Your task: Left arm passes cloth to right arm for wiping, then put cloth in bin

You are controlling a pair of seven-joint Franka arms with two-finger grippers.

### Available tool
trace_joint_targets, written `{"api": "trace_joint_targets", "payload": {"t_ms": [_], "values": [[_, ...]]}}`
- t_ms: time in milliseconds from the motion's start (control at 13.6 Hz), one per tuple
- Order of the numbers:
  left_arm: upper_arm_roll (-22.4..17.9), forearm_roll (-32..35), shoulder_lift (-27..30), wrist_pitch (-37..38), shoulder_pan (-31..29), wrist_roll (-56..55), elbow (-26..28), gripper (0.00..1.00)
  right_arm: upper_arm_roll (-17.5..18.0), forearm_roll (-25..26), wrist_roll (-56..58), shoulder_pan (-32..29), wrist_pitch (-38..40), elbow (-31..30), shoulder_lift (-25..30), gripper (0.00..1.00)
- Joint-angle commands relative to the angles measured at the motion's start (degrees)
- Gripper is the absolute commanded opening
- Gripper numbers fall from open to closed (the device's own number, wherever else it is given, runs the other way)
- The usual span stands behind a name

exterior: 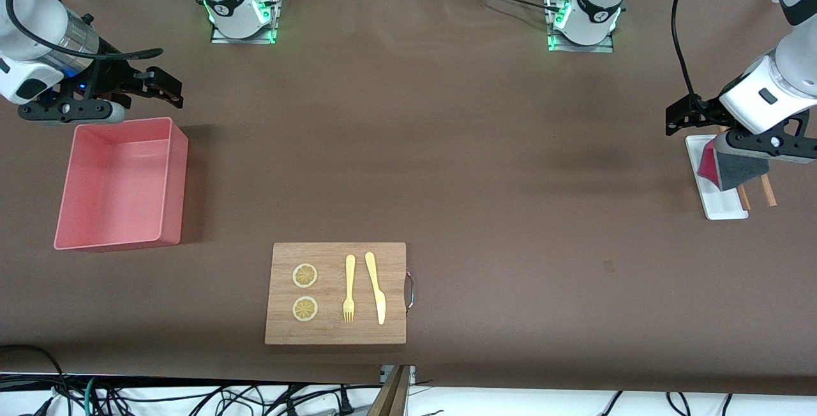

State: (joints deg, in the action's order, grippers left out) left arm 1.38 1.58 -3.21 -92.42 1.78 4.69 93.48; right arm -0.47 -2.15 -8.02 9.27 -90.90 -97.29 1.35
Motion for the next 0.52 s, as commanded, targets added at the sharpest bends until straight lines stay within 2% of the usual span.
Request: {"api": "trace_joint_targets", "payload": {"t_ms": [0,442], "values": [[-0.15,0.0,-0.13,0.67,0.15,-0.3,-0.49,1.0,0.03,-0.67,0.81,-0.04,1.17,0.7,0.23,1.0],[-0.24,0.0,-0.21,1.37,0.15,-0.3,-0.49,1.0,0.03,-0.58,0.81,-0.04,0.9,0.88,0.15,1.0]]}}
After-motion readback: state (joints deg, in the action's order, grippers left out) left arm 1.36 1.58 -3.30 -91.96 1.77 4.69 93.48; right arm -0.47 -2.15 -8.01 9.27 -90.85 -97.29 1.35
